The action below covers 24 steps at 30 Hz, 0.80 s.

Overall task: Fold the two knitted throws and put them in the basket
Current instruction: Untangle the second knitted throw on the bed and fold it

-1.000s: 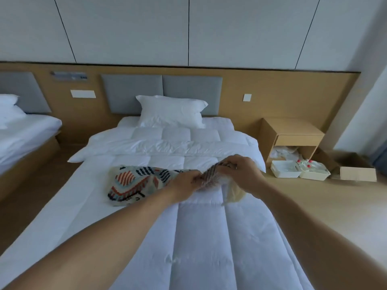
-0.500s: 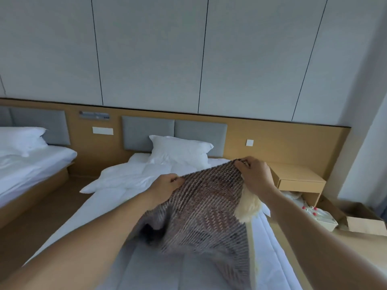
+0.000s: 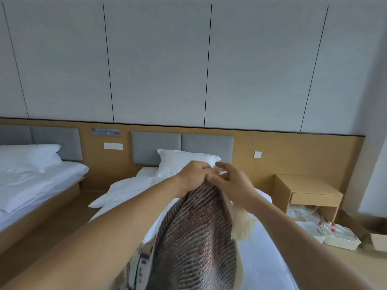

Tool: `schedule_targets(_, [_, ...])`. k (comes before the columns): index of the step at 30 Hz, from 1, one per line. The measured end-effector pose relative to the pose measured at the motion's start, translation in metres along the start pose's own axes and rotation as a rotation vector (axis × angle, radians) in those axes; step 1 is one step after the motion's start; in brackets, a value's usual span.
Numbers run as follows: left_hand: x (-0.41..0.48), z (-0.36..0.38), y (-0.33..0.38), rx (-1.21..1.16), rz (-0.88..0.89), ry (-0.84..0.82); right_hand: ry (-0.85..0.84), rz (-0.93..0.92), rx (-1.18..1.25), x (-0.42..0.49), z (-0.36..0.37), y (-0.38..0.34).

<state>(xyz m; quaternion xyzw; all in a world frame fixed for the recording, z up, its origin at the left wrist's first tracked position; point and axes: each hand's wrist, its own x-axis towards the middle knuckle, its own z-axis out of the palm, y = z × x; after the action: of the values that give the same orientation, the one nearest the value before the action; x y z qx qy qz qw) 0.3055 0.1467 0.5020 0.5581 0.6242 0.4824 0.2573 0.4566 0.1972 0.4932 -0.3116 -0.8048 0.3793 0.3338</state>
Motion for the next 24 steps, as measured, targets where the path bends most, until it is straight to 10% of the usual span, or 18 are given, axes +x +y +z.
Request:
schedule_targets(8, [-0.015, 0.001, -0.048, -0.171, -0.111, -0.132, -0.068, 0.079, -0.154, -0.005, 0.000, 0.017])
schedule_targets(24, [-0.034, -0.020, -0.124, -0.094, -0.344, -0.246, 0.547, -0.026, 0.130, 0.029, -0.036, -0.010])
